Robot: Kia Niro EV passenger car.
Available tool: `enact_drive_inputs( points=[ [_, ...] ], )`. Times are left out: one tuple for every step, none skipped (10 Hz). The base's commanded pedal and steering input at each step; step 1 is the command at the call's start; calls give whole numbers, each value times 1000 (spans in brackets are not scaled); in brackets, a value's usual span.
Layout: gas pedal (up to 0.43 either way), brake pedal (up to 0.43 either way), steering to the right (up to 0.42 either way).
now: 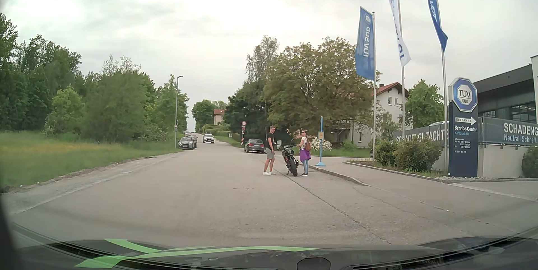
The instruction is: Follow the waypoints while adhering to traffic rules and regulations
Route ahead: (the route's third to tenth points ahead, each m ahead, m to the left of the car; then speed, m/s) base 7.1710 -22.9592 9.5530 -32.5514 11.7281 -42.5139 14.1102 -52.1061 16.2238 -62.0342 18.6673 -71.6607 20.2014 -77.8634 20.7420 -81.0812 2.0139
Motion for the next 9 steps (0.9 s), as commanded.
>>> enact_drive_inputs(
  points=[
    [79, 0, 318],
    [79, 0, 330],
    [79, 0, 344],
    [79, 0, 370],
    [79, 0, 393],
    [79, 0, 409],
    [79, 0, 426],
    [79, 0, 447],
    [79, 0, 472]
  ],
)
